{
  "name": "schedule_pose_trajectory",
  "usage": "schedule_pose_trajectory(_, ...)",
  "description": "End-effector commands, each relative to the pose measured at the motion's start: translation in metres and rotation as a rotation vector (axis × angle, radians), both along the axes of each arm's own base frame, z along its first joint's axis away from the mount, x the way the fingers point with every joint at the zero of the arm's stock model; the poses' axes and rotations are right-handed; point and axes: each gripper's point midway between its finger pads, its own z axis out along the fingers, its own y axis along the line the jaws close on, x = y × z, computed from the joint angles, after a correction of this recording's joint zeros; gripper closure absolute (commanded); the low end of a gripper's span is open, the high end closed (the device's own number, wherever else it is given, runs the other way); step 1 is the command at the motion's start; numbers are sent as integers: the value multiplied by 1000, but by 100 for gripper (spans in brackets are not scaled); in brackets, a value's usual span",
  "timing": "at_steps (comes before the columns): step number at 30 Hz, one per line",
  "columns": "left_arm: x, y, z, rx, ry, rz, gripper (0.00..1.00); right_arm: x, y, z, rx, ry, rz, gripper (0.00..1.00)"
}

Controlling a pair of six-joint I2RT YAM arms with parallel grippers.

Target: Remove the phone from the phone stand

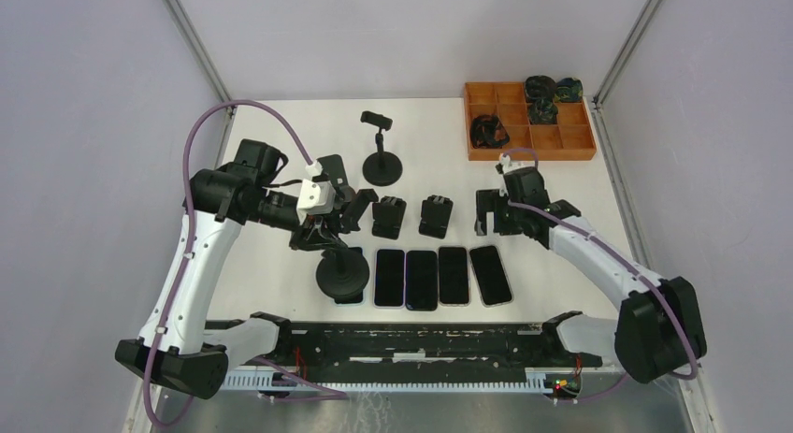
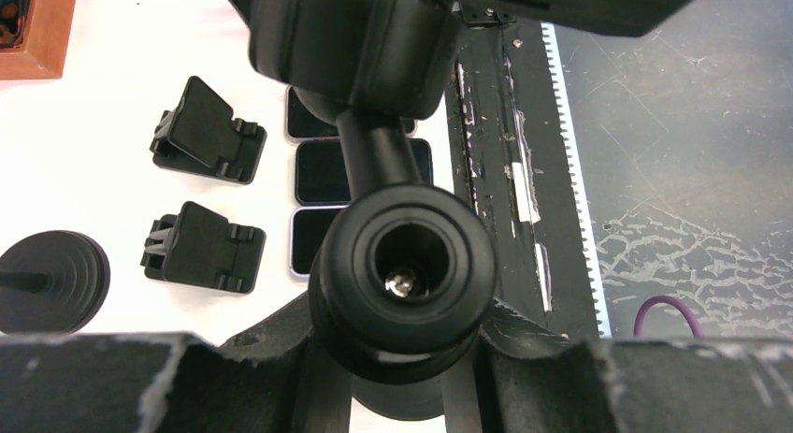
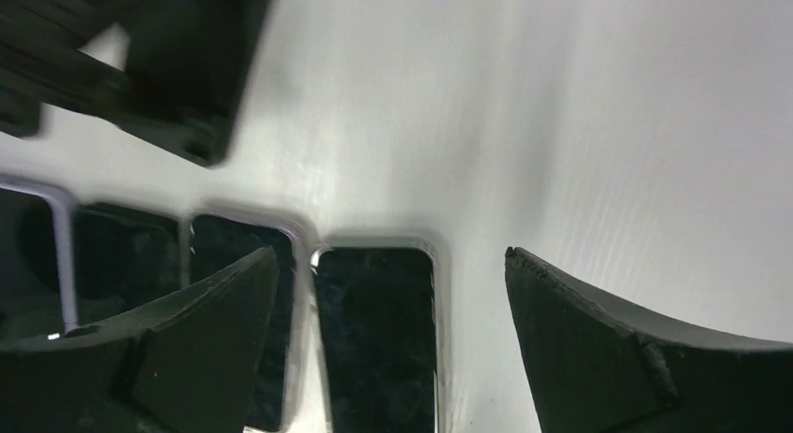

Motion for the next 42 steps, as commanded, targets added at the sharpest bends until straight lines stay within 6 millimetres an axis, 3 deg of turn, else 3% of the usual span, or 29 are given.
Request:
schedule_pose_trajectory(1, -3, -9, 28, -100, -90, -57, 98, 36, 26, 103, 170, -283, 37, 2)
schedule_pose_trajectory(4, -4, -10, 28, -105, -87, -60, 98, 22, 87, 180, 447, -431, 290, 2)
schedule_pose_trajectory(8, -4, -10, 26, -109, -84, -64, 98, -31, 166, 268, 663, -562, 663, 2)
schedule_pose_trajectory(11, -7, -11, 24, -115, -70, -68, 98, -72, 206, 308, 793, -591, 891, 2)
schedule_pose_trajectory(15, -13, -11, 24, -120, -61, -72, 98, -120, 234, 341, 917, -648, 1158, 2)
schedule_pose_trajectory(27, -26, -13, 14, -111, -10, -92, 98, -139, 272, 344, 922, -609, 1387, 2)
schedule_pose_trajectory(31, -27, -13, 13, -107, -10, -97, 98, -142, 277, 342, 928, -571, 1405, 9)
schedule_pose_trajectory(34, -28, -13, 10, -92, -8, -97, 98, -145, 280, 343, 939, -555, 1416, 20)
schedule_pose_trajectory(40, -25, -11, 6, -70, -18, -93, 98, -149, 281, 341, 937, -532, 1418, 51)
schedule_pose_trajectory(42, -22, -10, 3, -52, -33, -90, 98, -150, 280, 340, 935, -529, 1414, 66)
